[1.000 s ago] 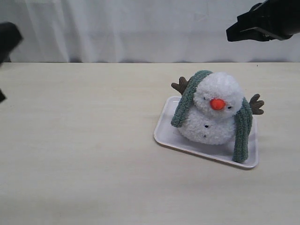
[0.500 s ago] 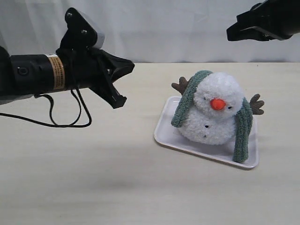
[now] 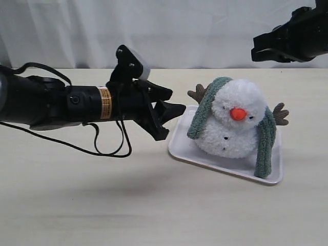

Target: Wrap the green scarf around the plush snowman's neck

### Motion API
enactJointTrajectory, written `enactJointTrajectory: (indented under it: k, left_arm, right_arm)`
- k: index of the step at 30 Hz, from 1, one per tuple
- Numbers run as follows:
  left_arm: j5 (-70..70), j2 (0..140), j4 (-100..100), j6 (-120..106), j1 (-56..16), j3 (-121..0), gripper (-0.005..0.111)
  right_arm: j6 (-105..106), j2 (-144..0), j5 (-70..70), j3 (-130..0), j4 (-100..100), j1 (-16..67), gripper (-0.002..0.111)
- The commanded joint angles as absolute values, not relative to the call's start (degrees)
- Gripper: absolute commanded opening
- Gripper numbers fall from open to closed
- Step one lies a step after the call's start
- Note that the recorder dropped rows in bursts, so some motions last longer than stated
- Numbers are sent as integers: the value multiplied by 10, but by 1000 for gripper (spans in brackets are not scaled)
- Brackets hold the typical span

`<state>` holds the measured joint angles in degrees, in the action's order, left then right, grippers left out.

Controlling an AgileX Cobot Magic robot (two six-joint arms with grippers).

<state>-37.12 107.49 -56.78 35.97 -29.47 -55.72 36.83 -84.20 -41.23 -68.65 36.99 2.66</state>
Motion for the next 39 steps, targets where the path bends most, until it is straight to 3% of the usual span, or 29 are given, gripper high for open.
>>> enactJointTrajectory:
  k: [1,8,13,32,34,36,38,39]
  left_arm:
    - [-379,1122,-562,358,-320,-606,50]
    - [-377,1172,-562,358,-352,-653,50]
    - [-303,1191,-562,356,-373,-691,50]
    - [-256,1232,-507,342,-378,-735,50]
    - [-264,1232,-509,342,-387,-735,42]
    - [-260,1232,-519,342,-405,-735,15]
    - [-224,1231,-518,347,-413,-735,0]
    - [-196,1228,-518,349,-414,-735,0]
  right_arm:
    - [354,-874,-399,-683,353,27,4]
    - [354,-890,-392,-683,353,27,4]
    - [353,-890,-398,-683,353,27,4]
    - [352,-890,-408,-683,353,27,4]
    - [352,-890,-408,-683,353,27,4]
    - [352,-890,-408,-683,353,27,4]
    - [352,-890,-412,-683,353,27,4]
    - [352,-890,-412,-683,353,27,4]
